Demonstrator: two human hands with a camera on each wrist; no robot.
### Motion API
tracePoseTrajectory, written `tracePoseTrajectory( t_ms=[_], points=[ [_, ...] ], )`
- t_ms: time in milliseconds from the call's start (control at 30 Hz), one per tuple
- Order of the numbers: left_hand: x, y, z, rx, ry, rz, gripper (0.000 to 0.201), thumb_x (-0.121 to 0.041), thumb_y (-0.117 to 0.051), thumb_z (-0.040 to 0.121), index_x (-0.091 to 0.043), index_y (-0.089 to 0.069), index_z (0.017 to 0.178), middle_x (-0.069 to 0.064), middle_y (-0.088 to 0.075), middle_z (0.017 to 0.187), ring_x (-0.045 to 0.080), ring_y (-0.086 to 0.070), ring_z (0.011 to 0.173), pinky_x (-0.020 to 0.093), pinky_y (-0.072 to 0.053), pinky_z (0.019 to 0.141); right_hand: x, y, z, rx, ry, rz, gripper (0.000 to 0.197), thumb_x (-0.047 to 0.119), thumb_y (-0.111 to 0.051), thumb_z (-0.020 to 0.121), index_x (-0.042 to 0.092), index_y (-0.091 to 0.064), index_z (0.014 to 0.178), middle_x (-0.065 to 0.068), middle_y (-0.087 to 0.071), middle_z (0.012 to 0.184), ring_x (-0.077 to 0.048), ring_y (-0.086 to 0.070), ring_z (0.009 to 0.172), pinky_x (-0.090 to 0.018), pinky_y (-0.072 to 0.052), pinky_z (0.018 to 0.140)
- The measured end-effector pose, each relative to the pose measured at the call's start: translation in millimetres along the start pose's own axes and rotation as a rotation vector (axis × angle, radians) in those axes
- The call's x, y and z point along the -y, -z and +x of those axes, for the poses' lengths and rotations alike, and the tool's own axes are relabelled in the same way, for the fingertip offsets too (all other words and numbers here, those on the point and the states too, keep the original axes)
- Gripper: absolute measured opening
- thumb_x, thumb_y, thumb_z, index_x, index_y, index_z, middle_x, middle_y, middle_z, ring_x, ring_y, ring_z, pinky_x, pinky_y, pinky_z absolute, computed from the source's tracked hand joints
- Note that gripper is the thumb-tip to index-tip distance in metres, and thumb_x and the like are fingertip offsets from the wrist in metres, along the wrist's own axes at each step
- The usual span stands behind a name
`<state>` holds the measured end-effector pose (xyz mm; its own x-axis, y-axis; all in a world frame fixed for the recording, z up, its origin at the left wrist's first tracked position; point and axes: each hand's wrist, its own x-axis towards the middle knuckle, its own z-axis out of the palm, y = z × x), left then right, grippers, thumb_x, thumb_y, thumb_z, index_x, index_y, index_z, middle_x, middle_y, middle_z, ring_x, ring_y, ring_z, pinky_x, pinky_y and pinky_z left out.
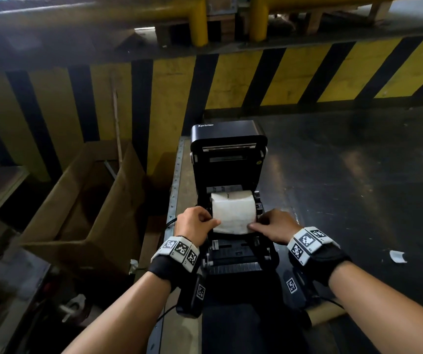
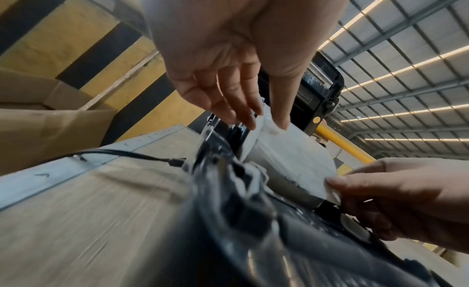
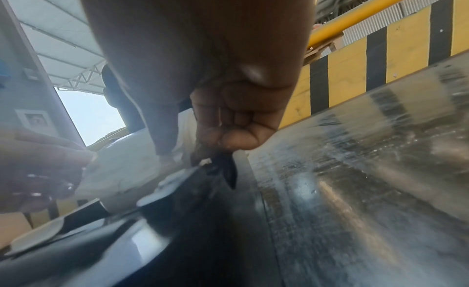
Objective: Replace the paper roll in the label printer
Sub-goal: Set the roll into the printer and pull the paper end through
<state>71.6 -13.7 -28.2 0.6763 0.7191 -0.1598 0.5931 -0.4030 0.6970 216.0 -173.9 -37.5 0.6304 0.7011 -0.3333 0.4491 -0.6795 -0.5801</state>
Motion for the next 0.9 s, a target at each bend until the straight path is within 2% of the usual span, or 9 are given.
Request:
tracePoseTrajectory(
  t_ms=[100,200,333,500,633,733,800,866,900],
  points=[
    [6,-7,-4,0.053,0.021,-0.027,0.025,-0.035,-0.075,0.076,-0.013,-0.07,0.087,0.001,-0.066,0.085,0.016,-0.061,0.084,0.024,-0.044,0.071,-2,-2,-2,-0.032,0.01,0.036,0.029,0.037,-0.062,0.081,0.011,-0.073,0.091,-0.01,-0.074,0.095,-0.022,-0.066,0.087,-0.025,-0.047,0.076],
    [12,-13,-5,0.043,0.029,-0.06,0.021,-0.033,-0.076,0.075,-0.014,-0.071,0.081,0.001,-0.067,0.08,0.017,-0.062,0.081,0.023,-0.043,0.072,-4,-4,-4,-0.052,0.029,0.05,0.028,0.034,-0.064,0.081,0.012,-0.074,0.095,-0.008,-0.074,0.101,-0.021,-0.066,0.092,-0.023,-0.046,0.08],
    [15,-15,-5,0.059,0.009,-0.002,0.019,-0.033,-0.074,0.077,-0.014,-0.076,0.076,0.005,-0.072,0.077,0.018,-0.064,0.076,0.024,-0.046,0.069,-4,-3,-8,-0.064,0.061,0.017,0.024,0.032,-0.065,0.08,0.013,-0.075,0.092,-0.007,-0.075,0.099,-0.017,-0.066,0.087,-0.021,-0.043,0.074],
    [20,-15,-3,0.118,-0.051,0.066,0.022,-0.033,-0.07,0.081,-0.012,-0.075,0.077,0.004,-0.064,0.067,0.016,-0.058,0.064,0.023,-0.042,0.062,-2,-3,-9,-0.054,0.085,-0.043,0.024,0.033,-0.064,0.079,0.015,-0.076,0.09,-0.007,-0.075,0.096,-0.018,-0.065,0.085,-0.013,-0.037,0.057],
    [21,-12,-1,0.194,-0.081,0.153,0.026,-0.035,-0.069,0.081,-0.013,-0.071,0.067,0.002,-0.06,0.063,0.016,-0.055,0.058,0.023,-0.044,0.058,-1,-5,-10,-0.059,0.093,-0.044,0.025,0.035,-0.064,0.079,0.016,-0.076,0.09,-0.006,-0.075,0.096,-0.016,-0.064,0.083,-0.019,-0.04,0.062],
    [16,-7,2,0.241,-0.072,0.202,0.032,-0.036,-0.07,0.08,-0.018,-0.062,0.055,-0.002,-0.052,0.053,0.013,-0.048,0.052,0.021,-0.039,0.052,-2,-4,-10,-0.042,0.1,-0.03,0.023,0.033,-0.063,0.08,0.016,-0.076,0.089,-0.005,-0.075,0.097,-0.013,-0.063,0.081,-0.015,-0.039,0.059],
    [14,-5,2,0.244,-0.069,0.21,0.034,-0.037,-0.07,0.08,-0.011,-0.064,0.059,-0.003,-0.047,0.05,0.011,-0.043,0.048,0.018,-0.033,0.045,-2,-3,-9,-0.011,0.085,-0.015,0.024,0.033,-0.062,0.081,0.016,-0.076,0.09,-0.005,-0.075,0.097,-0.01,-0.059,0.078,-0.01,-0.036,0.057],
    [15,-3,1,0.237,-0.089,0.186,0.036,-0.038,-0.068,0.081,-0.004,-0.07,0.07,0.0,-0.049,0.055,0.011,-0.042,0.05,0.012,-0.031,0.04,-2,-1,-7,0.012,0.071,-0.02,0.025,0.035,-0.062,0.082,0.015,-0.075,0.09,-0.007,-0.075,0.095,-0.011,-0.057,0.076,-0.011,-0.035,0.055],
    [15,-3,0,0.234,-0.096,0.183,0.033,-0.036,-0.067,0.082,-0.005,-0.072,0.074,0.002,-0.053,0.059,0.011,-0.045,0.052,0.011,-0.033,0.04,-2,-1,-6,0.022,0.064,-0.029,0.026,0.035,-0.062,0.082,0.015,-0.075,0.091,-0.008,-0.074,0.095,-0.012,-0.056,0.076,-0.012,-0.034,0.054]
  ],
)
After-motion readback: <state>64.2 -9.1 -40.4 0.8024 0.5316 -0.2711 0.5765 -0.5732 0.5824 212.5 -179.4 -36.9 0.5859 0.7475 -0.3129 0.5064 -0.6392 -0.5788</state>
